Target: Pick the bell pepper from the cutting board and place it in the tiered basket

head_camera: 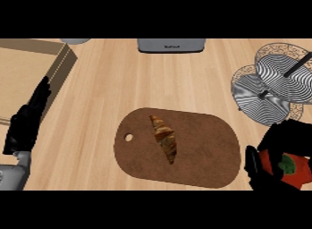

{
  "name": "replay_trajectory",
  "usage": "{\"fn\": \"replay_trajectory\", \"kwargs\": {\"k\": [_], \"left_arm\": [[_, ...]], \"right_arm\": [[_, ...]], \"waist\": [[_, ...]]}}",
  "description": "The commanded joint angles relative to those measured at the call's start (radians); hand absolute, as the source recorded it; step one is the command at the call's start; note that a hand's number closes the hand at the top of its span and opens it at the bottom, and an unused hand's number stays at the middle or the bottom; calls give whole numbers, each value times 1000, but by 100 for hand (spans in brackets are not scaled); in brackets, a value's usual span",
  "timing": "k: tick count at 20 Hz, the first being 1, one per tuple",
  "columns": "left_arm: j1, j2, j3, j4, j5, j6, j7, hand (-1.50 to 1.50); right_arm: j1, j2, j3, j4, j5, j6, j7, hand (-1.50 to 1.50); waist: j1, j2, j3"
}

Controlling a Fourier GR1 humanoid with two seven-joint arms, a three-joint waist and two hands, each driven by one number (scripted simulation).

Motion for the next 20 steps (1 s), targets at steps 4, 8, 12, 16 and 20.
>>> {"fn": "replay_trajectory", "kwargs": {"k": [4,8,12,16,20], "left_arm": [[-16,3,25,1,8,-39,9,0],[-17,-37,19,-5,-47,-15,35,0],[-43,-53,28,42,-45,-37,-9,0],[-41,-61,6,-10,-70,-20,28,0],[-11,-71,7,-28,-88,-16,16,0]], "right_arm": [[-128,-18,-268,7,-375,162,18,150],[-155,-42,-312,184,-313,207,-158,150],[-219,-85,-363,303,-240,208,-268,150],[-267,-138,-347,453,-57,139,-360,150],[-345,-113,-276,547,94,84,-326,150]], "waist": [[13,2,-1],[15,3,0],[14,4,0],[25,7,1],[28,5,0]]}}
